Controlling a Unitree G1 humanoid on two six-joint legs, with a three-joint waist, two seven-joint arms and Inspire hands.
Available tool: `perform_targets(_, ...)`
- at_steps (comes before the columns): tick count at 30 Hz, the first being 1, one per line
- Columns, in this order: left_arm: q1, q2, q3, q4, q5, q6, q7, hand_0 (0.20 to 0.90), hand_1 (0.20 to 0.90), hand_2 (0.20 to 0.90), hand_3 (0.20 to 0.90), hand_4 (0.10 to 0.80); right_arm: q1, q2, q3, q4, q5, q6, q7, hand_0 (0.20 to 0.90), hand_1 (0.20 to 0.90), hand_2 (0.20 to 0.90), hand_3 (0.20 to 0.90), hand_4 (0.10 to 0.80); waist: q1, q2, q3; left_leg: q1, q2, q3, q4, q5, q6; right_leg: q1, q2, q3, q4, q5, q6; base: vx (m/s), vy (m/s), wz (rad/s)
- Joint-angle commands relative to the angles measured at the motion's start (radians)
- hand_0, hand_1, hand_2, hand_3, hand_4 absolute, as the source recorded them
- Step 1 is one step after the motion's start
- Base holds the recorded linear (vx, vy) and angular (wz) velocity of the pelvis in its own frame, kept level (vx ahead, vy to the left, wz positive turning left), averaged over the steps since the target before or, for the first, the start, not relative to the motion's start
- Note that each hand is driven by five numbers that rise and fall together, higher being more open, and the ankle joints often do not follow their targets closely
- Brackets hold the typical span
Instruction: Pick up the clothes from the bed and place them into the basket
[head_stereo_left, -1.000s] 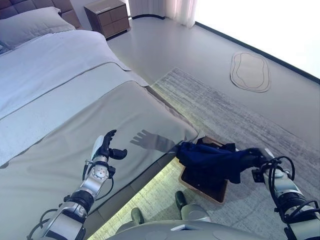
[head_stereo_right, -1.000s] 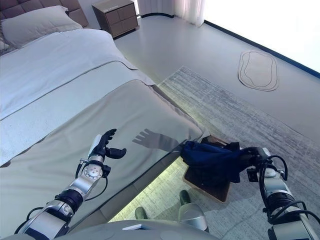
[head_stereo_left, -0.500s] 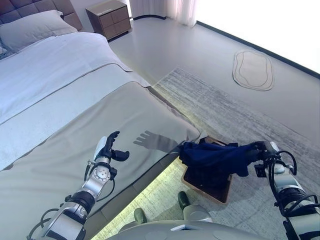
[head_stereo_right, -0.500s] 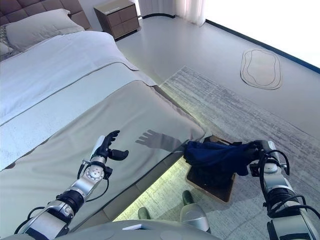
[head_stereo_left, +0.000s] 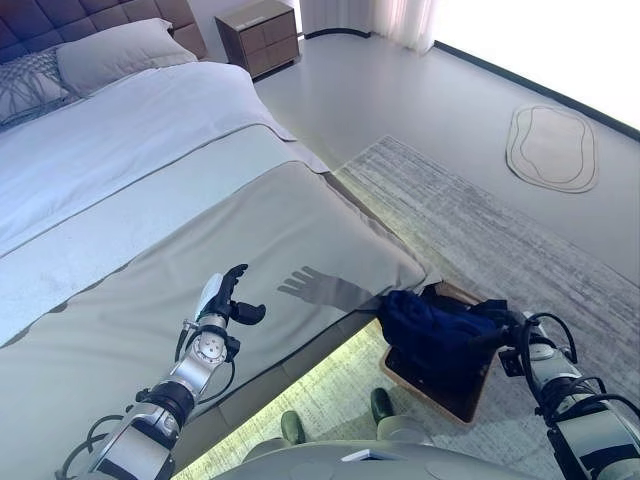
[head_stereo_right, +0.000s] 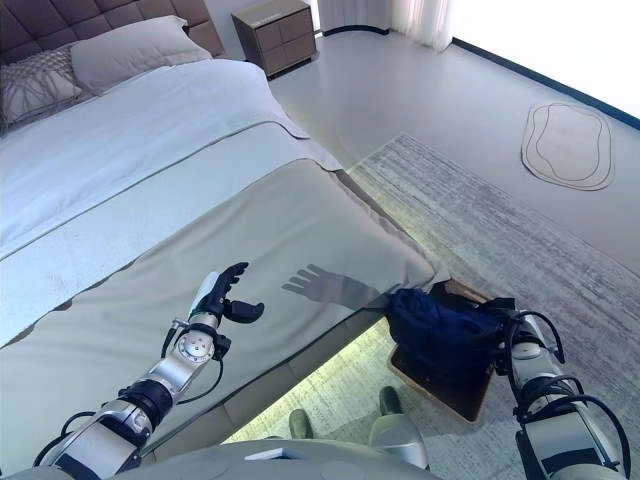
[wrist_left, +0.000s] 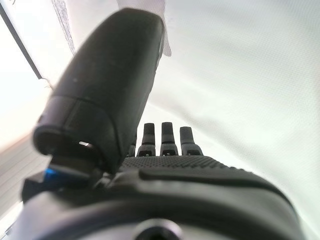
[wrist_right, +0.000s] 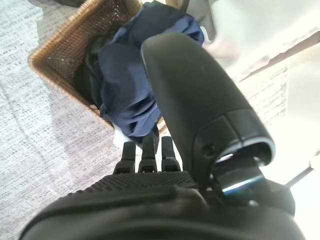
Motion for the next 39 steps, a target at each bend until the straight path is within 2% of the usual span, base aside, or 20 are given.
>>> perform_targets(1,-0.123,0.037,-0.018,0.014,0.037,-0.094,0.028,0.900,0.900,0.900,0.900,0.800,-0.134,-0.035,0.034,0.064,-0.080,-0.038,-0.046,0.900,0.900,0.900,0.900,0.800,0.023,-0.016,-0.019,0.022,-0.033,-0.071,0.006,-0.068,0.015,-0.009,0.033,-0.033,0.025,0.028,0.008,-0.010,0.003,0.04)
perform_targets(8,-0.121,0.032,-0.025,0.020,0.037,-0.097,0.029,0.900,0.900,0.900,0.900,0.800,-0.128,-0.026,0.074,0.077,-0.198,-0.005,-0.093,0.900,0.900,0.900,0.900,0.800,0.030,-0.021,-0.026,0.024,-0.034,-0.078,0.006,-0.067,0.018,-0.005,0.033,-0.033,0.025,0.030,0.009,0.000,0.000,0.00)
perform_targets(10,-0.120,0.027,-0.028,0.022,0.038,-0.095,0.032,0.900,0.900,0.900,0.900,0.800,-0.138,-0.020,0.096,0.074,-0.247,0.013,-0.130,0.900,0.900,0.900,0.900,0.800,0.033,-0.022,-0.029,0.025,-0.034,-0.081,0.006,-0.066,0.018,-0.002,0.033,-0.032,0.024,0.030,0.009,0.000,0.000,0.00)
perform_targets(12,-0.117,0.018,-0.036,0.025,0.031,-0.093,0.042,0.900,0.900,0.900,0.900,0.800,-0.159,-0.017,0.136,0.055,-0.331,0.044,-0.223,0.900,0.900,0.900,0.900,0.800,0.038,-0.023,-0.034,0.025,-0.037,-0.089,0.006,-0.067,0.020,0.001,0.034,-0.030,0.023,0.030,0.009,0.000,0.000,0.00)
perform_targets(14,-0.110,0.012,-0.036,0.031,0.024,-0.099,0.049,0.900,0.900,0.900,0.900,0.800,-0.164,-0.005,0.151,0.033,-0.330,0.054,-0.260,0.900,0.900,0.900,0.900,0.800,0.042,-0.023,-0.039,0.023,-0.039,-0.095,0.006,-0.066,0.021,0.002,0.036,-0.029,0.023,0.029,0.009,0.003,0.035,0.01)
perform_targets(20,-0.081,-0.012,-0.022,0.045,0.018,-0.100,0.066,0.900,0.900,0.900,0.900,0.800,-0.118,0.062,0.142,-0.094,-0.265,-0.023,-0.413,0.900,0.900,0.900,0.900,0.800,0.040,-0.026,-0.047,0.021,-0.042,-0.107,0.006,-0.066,0.024,0.003,0.039,-0.022,0.023,0.028,0.008,0.004,0.018,0.01)
perform_targets(22,-0.051,-0.031,-0.016,0.057,0.019,-0.113,0.080,0.900,0.900,0.900,0.900,0.800,-0.075,0.110,0.148,-0.162,-0.274,-0.068,-0.529,0.900,0.900,0.900,0.900,0.800,0.042,-0.025,-0.051,0.022,-0.044,-0.112,0.006,-0.066,0.026,0.007,0.038,-0.024,0.022,0.027,0.007,0.050,0.040,0.03)
perform_targets(24,-0.026,-0.044,-0.015,0.062,0.020,-0.119,0.088,0.900,0.900,0.900,0.900,0.800,-0.037,0.145,0.149,-0.210,-0.225,-0.139,-0.568,0.900,0.900,0.900,0.900,0.800,0.044,-0.025,-0.056,0.023,-0.043,-0.116,0.006,-0.067,0.025,0.011,0.037,-0.028,0.020,0.026,0.008,0.057,0.036,0.05)
perform_targets(27,0.028,-0.075,0.000,0.084,0.016,-0.117,0.088,0.900,0.900,0.900,0.900,0.800,0.055,0.203,0.153,-0.270,-0.248,-0.180,-0.616,0.900,0.900,0.900,0.900,0.800,0.045,-0.023,-0.064,0.021,-0.044,-0.121,0.006,-0.069,0.025,0.014,0.036,-0.028,0.018,0.020,0.010,0.063,0.050,0.02)
perform_targets(32,0.071,-0.097,0.031,0.144,0.014,-0.114,0.088,0.900,0.900,0.900,0.900,0.800,0.147,0.219,0.165,-0.287,-0.305,-0.221,-0.579,0.900,0.900,0.900,0.900,0.800,0.036,-0.024,-0.076,0.018,-0.043,-0.116,0.006,-0.072,0.027,0.018,0.032,-0.038,0.014,0.014,0.012,0.042,0.043,0.08)
perform_targets(39,0.097,-0.101,0.041,0.204,0.021,-0.115,0.079,0.900,0.900,0.900,0.900,0.800,0.176,0.167,0.250,-0.371,-0.600,-0.268,-0.575,0.900,0.900,0.900,0.900,0.800,0.059,-0.043,-0.098,0.007,-0.044,-0.136,0.006,-0.070,0.026,0.027,0.022,-0.071,0.009,0.004,0.015,0.016,0.010,0.07)
